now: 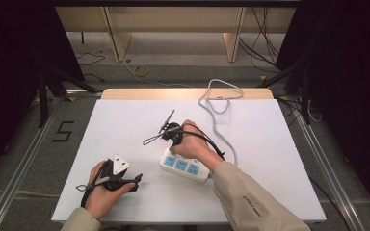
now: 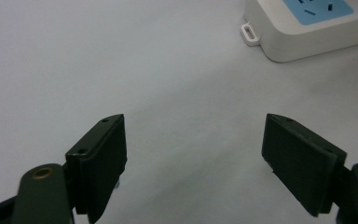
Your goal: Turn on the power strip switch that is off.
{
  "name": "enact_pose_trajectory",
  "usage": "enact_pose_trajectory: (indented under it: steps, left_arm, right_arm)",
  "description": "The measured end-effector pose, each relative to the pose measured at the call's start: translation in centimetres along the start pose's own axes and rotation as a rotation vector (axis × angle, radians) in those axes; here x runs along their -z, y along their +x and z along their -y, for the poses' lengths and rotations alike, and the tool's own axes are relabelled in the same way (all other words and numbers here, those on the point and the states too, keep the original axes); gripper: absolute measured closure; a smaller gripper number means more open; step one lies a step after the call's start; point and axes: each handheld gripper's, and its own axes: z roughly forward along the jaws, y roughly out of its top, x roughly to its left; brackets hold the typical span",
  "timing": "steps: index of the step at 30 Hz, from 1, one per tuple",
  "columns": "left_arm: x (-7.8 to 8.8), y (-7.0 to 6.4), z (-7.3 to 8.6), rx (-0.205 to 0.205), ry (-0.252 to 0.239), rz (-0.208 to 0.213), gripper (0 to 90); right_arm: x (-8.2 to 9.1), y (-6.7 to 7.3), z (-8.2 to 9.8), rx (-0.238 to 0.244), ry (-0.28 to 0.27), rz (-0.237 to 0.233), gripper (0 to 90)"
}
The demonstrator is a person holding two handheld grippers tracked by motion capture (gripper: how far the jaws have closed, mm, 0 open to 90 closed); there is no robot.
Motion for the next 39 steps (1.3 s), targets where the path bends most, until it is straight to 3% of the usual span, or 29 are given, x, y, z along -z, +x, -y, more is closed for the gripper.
enact_pose_trajectory:
  steps: [39]
  left_arm:
    - [-0.07, -0.02, -0.05, -0.006, 0.0, -0.001, 21.7]
  right_arm:
    - [-0.49, 0.69, -0.28, -0.01, 0.04, 0.05, 90.0]
